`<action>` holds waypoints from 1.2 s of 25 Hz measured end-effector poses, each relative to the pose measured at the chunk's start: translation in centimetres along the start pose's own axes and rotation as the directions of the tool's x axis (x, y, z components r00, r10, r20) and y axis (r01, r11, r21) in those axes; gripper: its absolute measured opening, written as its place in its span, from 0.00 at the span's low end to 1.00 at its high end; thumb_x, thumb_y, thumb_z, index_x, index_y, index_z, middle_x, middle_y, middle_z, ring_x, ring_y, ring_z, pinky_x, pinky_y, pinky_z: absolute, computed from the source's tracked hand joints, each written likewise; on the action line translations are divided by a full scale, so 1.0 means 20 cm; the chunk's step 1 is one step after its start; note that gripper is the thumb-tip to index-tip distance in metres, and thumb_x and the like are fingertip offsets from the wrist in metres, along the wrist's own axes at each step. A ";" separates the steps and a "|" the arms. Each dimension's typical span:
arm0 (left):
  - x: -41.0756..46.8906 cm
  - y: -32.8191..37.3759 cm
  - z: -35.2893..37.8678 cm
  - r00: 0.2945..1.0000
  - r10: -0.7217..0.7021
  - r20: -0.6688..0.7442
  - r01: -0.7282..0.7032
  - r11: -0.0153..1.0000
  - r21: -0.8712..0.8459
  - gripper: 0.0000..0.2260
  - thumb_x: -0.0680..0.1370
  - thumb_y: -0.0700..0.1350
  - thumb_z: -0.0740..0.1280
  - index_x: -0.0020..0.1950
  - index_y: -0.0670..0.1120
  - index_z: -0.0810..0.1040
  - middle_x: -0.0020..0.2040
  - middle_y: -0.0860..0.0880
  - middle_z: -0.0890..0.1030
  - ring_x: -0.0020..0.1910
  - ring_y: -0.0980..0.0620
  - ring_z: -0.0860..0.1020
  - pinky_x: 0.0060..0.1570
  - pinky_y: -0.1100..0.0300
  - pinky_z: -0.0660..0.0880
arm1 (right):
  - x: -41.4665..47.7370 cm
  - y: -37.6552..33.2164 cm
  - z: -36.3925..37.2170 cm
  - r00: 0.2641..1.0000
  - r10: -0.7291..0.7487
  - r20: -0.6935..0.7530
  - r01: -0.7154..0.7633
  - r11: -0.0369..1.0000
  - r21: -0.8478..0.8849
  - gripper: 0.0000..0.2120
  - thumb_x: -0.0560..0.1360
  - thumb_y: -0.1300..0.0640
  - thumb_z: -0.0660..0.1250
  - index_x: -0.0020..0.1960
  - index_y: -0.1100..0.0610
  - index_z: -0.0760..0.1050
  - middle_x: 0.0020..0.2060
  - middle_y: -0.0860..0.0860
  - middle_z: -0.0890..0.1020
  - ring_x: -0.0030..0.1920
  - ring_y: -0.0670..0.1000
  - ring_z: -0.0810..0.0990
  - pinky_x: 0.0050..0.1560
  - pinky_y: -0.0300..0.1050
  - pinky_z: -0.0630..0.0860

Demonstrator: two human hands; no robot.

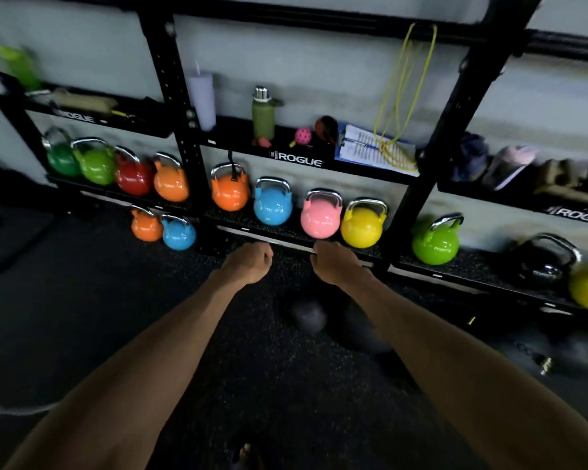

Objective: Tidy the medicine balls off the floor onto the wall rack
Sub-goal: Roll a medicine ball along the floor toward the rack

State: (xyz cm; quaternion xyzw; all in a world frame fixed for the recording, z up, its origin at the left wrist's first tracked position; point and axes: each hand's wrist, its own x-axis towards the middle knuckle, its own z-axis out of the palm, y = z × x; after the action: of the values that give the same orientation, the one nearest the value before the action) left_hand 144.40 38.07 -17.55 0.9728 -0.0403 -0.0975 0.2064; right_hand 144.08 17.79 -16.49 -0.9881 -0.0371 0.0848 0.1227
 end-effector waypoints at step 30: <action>-4.04 -1.12 -0.22 0.888 -0.438 -0.140 0.459 0.860 0.222 0.12 0.82 0.47 0.60 0.63 0.52 0.77 0.55 0.51 0.83 0.56 0.48 0.81 0.55 0.54 0.74 | -2.73 -1.99 0.77 0.671 -0.688 0.277 0.716 0.699 0.003 0.11 0.83 0.50 0.59 0.58 0.54 0.75 0.52 0.53 0.79 0.50 0.53 0.79 0.48 0.50 0.77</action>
State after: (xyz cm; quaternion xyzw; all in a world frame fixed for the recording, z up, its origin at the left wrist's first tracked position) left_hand 67.22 69.81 -8.82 0.9766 0.1840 -0.0959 0.0560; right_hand 85.49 54.86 -12.71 -0.8828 -0.4343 0.1562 0.0872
